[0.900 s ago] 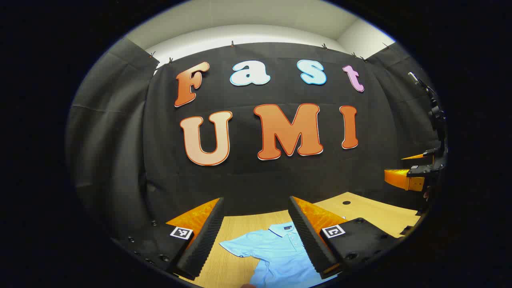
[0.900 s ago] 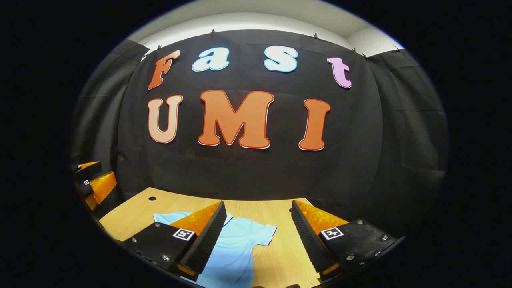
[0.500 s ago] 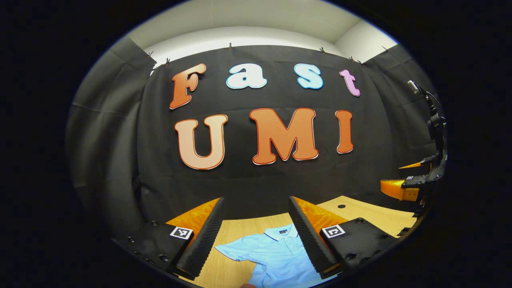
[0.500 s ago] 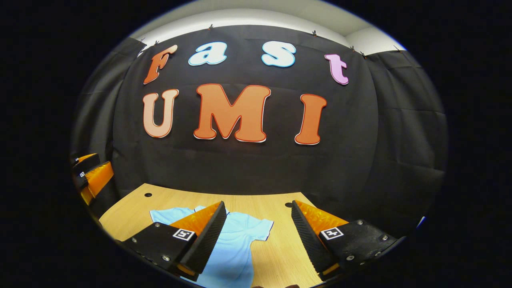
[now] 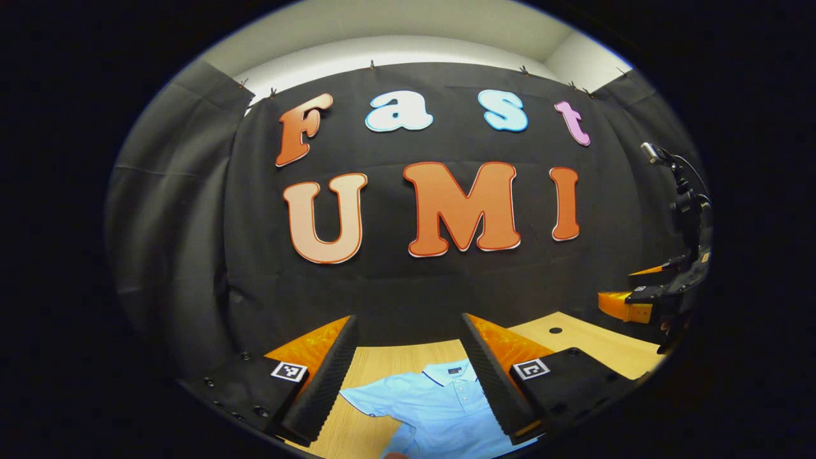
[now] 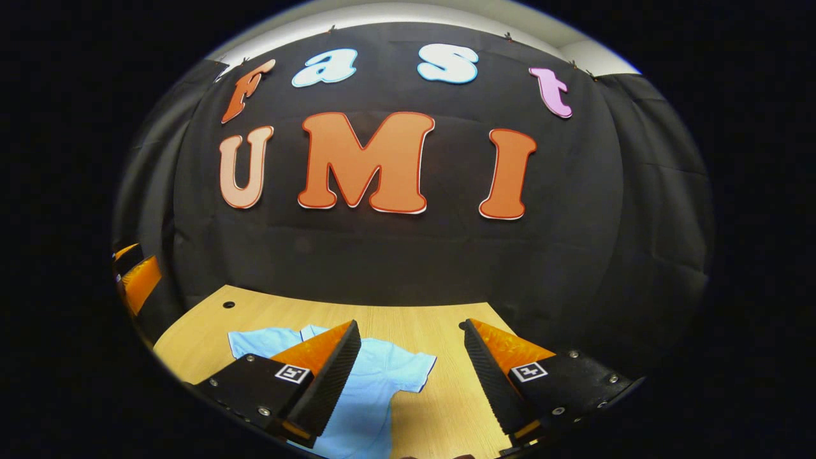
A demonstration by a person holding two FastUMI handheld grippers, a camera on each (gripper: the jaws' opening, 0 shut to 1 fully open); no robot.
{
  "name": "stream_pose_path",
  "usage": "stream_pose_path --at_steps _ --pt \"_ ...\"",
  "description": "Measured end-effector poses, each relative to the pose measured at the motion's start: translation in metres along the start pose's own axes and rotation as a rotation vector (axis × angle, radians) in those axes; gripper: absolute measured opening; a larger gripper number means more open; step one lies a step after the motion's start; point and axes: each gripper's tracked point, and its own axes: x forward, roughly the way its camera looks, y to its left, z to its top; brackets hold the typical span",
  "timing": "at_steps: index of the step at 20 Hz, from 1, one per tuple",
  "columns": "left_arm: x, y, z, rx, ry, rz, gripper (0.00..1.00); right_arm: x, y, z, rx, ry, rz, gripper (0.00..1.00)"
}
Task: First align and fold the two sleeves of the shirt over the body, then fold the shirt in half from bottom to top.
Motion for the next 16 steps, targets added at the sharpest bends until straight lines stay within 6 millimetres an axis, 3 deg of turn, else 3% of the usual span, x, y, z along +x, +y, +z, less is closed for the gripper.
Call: stream_pose_path --at_steps 8,16 --pt "0.038 -0.021 -0.002 0.067 0.038 0.071 1.0 0.084 -0.008 -0.051 -0.025 0.2 0.073 0.99" --pt "0.057 -0.012 -0.01 0.122 0.1 0.185 1.0 0.137 -0.003 -0.147 0.007 0.564 0.119 0.99"
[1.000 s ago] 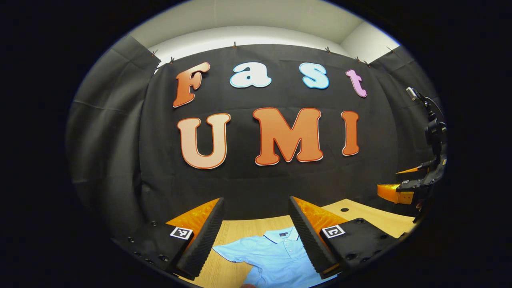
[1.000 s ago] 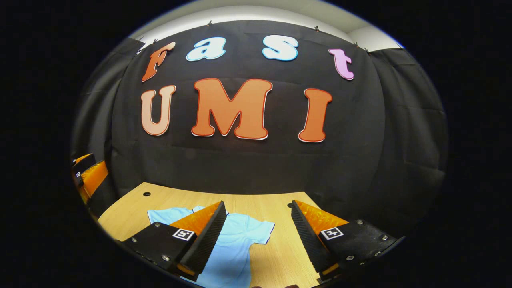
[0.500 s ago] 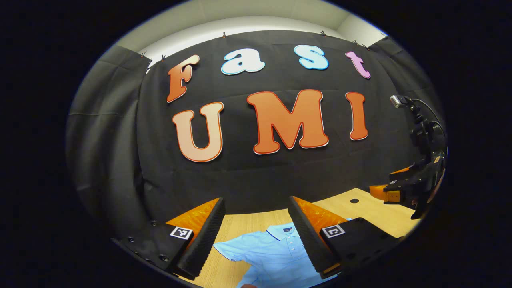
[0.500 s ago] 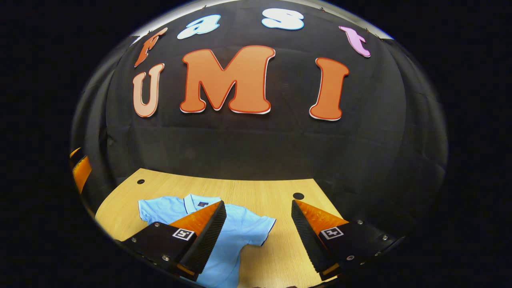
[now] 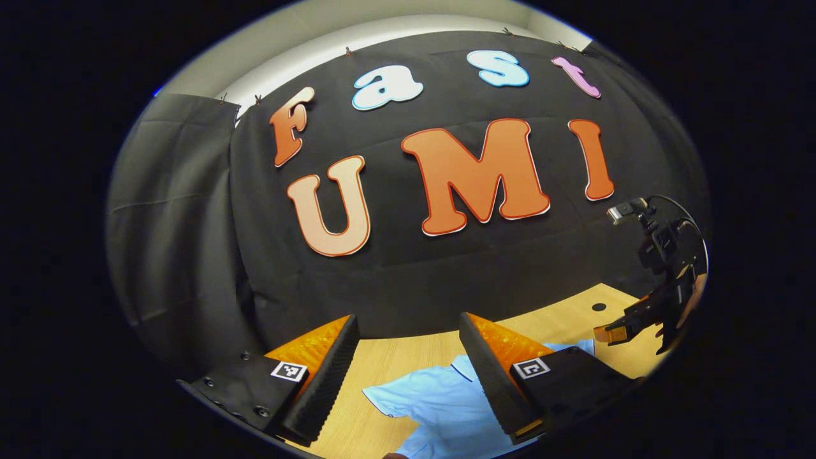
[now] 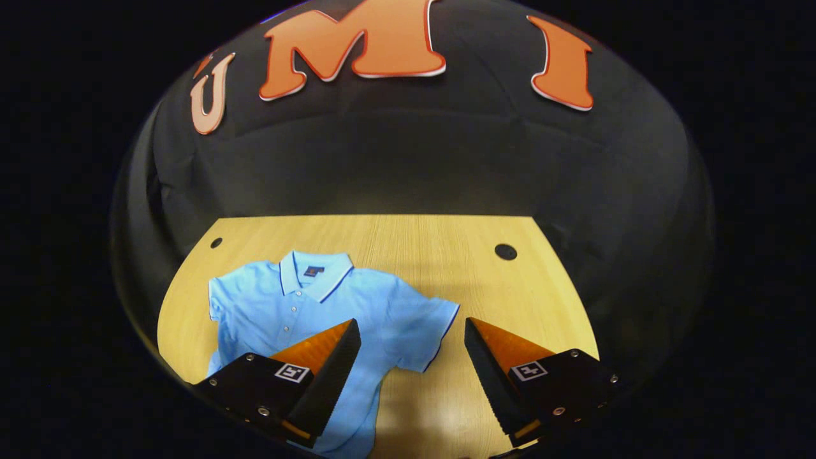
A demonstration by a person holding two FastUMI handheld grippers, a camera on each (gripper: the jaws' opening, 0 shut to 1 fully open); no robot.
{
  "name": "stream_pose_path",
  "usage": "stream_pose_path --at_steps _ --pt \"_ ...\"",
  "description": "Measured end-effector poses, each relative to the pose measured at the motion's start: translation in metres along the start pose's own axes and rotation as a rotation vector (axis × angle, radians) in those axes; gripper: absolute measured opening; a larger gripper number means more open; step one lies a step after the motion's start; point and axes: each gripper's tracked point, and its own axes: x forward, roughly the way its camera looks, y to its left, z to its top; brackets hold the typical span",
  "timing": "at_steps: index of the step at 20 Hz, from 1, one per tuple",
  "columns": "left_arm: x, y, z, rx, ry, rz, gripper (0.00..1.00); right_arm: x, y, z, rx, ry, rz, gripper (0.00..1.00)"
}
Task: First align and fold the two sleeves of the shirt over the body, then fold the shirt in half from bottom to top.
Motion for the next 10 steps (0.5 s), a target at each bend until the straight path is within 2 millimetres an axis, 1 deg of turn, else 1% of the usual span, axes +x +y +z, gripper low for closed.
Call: stream_pose_path --at_steps 2,5,8,10 --pt "0.002 0.002 -0.003 0.007 0.02 0.037 1.0 0.02 -0.006 -0.017 0.015 0.089 -0.008 0.99" --pt "0.004 0.003 0.001 0.02 0.034 0.064 1.0 0.041 -0.011 -0.041 0.017 0.205 -0.01 0.99" --pt "0.005 0.003 0.002 0.037 0.044 0.084 1.0 0.059 -0.017 -0.057 0.012 0.288 -0.024 0.97" --pt "0.005 -0.001 -0.001 0.038 0.06 0.092 1.0 0.067 -0.022 -0.063 0.04 0.337 -0.019 0.96"
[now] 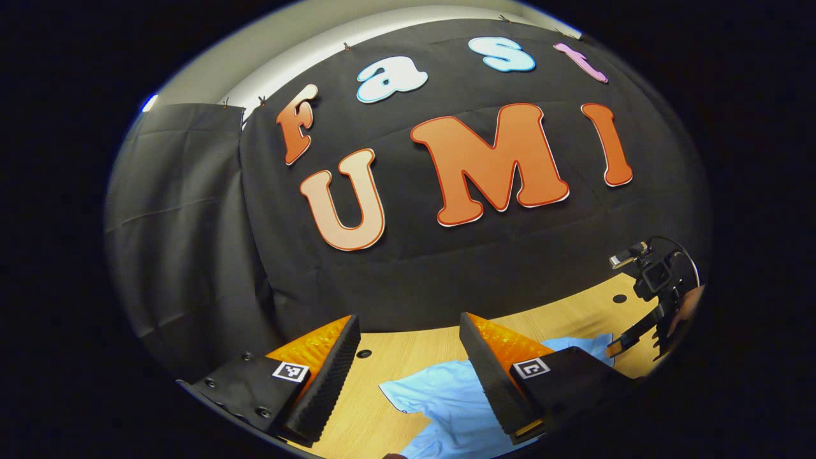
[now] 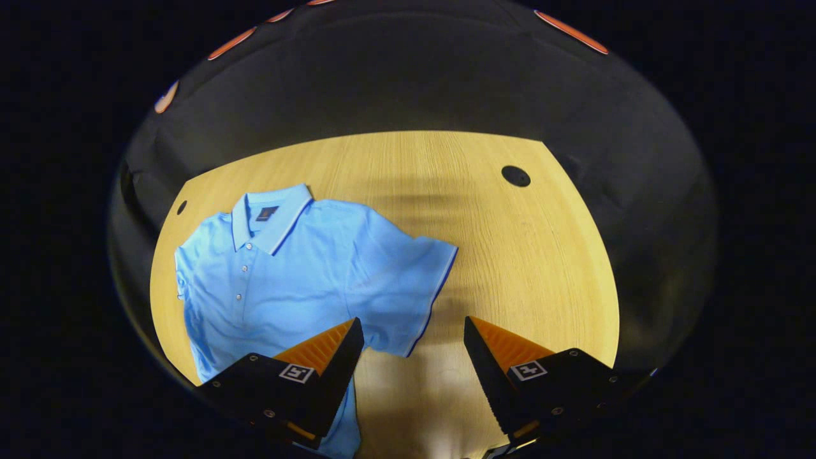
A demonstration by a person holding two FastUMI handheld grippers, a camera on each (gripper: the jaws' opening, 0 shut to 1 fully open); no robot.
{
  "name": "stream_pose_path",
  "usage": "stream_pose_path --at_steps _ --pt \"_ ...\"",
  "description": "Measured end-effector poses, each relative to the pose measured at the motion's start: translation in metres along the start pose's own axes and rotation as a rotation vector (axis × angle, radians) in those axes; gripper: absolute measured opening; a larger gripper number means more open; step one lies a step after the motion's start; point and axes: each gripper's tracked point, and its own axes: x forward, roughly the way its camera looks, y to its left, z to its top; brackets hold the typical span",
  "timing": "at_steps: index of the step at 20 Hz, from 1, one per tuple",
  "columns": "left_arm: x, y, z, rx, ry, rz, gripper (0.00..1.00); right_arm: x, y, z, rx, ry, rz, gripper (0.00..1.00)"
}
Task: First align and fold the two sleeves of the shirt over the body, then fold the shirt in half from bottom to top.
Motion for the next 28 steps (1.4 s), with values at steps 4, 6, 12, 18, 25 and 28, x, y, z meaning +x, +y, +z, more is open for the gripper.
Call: stream_pose_path --at_steps 4,6,12,18,25,28 --pt "-0.004 0.007 -0.002 0.03 0.018 0.041 0.98 0.019 -0.008 0.001 0.012 0.058 -0.011 0.89" --pt "-0.005 0.009 -0.005 0.036 0.03 0.051 1.0 0.029 -0.005 0.001 0.039 0.083 -0.008 0.87" --pt "-0.009 0.012 -0.008 0.041 0.056 0.071 1.0 0.053 -0.014 -0.01 0.052 0.167 -0.039 0.78" --pt "-0.012 0.015 -0.009 0.028 0.077 0.103 1.0 0.055 -0.008 -0.01 0.101 0.212 -0.06 0.6" --pt "-0.014 0.022 -0.016 -0.006 0.096 0.139 1.0 0.052 0.015 -0.005 0.156 0.209 -0.001 0.07" --pt "-0.02 0.032 -0.015 -0.005 0.101 0.159 1.0 0.042 0.042 0.016 0.2 0.153 0.137 0.04"
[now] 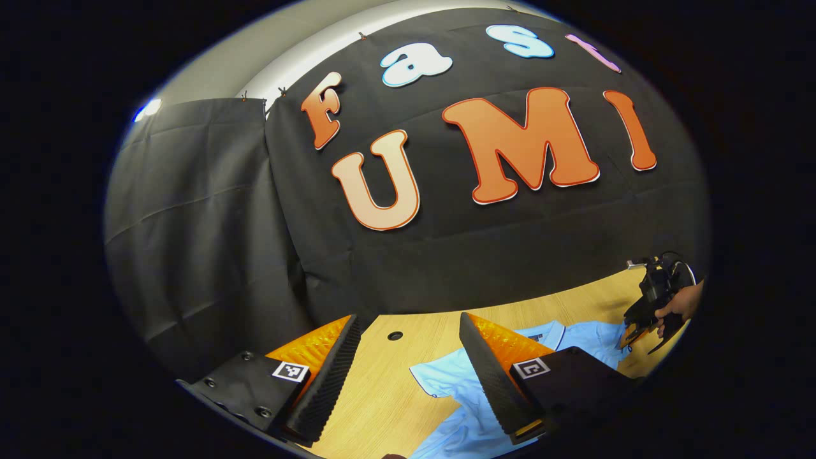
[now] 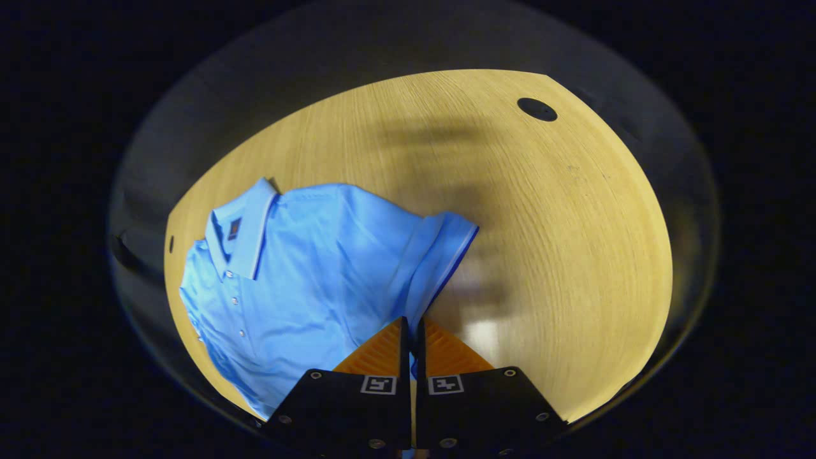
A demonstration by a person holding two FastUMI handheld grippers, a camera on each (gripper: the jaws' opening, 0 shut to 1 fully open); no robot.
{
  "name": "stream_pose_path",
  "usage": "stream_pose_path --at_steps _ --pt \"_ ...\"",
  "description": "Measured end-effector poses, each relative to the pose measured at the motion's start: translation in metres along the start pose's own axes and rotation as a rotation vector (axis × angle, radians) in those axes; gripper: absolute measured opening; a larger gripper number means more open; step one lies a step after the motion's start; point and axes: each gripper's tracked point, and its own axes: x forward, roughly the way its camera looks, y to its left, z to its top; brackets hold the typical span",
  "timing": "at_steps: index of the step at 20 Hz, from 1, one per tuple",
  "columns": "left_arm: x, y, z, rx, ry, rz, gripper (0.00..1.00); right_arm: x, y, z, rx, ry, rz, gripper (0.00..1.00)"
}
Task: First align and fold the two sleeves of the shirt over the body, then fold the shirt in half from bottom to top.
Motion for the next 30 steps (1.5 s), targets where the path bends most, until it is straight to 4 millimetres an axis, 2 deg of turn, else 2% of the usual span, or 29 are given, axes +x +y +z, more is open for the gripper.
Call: stream_pose_path --at_steps 3,8,12,16,17,18,21,27,30 --pt "-0.003 0.002 -0.004 -0.003 0.009 0.009 1.0 -0.008 0.036 0.002 -0.003 -0.008 0.124 0.03" --pt "-0.005 0.005 -0.001 0.012 0.013 0.018 1.0 -0.008 0.067 -0.001 -0.038 -0.013 0.184 0.04" --pt "-0.005 0.006 -0.009 0.014 0.028 0.022 1.0 -0.012 0.09 0.004 -0.051 -0.026 0.233 0.04" --pt "-0.002 0.004 -0.011 0.015 0.036 0.015 1.0 -0.01 0.118 -0.003 -0.097 -0.025 0.269 0.04" --pt "-0.002 0.005 -0.011 0.019 0.035 0.013 1.0 -0.009 0.125 -0.005 -0.101 -0.023 0.28 0.0" --pt "-0.001 0.006 -0.011 0.022 0.036 0.011 1.0 -0.008 0.131 -0.007 -0.108 -0.021 0.284 0.04" --pt "-0.001 0.007 -0.017 0.031 0.046 0.004 1.0 -0.001 0.146 -0.016 -0.145 -0.006 0.3 0.04" --pt "0.01 0.014 -0.032 0.041 0.062 -0.037 1.0 0.007 0.177 -0.025 -0.152 -0.019 0.332 0.06" --pt "0.025 0.012 -0.041 0.002 0.059 -0.086 1.0 0.005 0.194 -0.029 -0.156 -0.033 0.36 0.1"
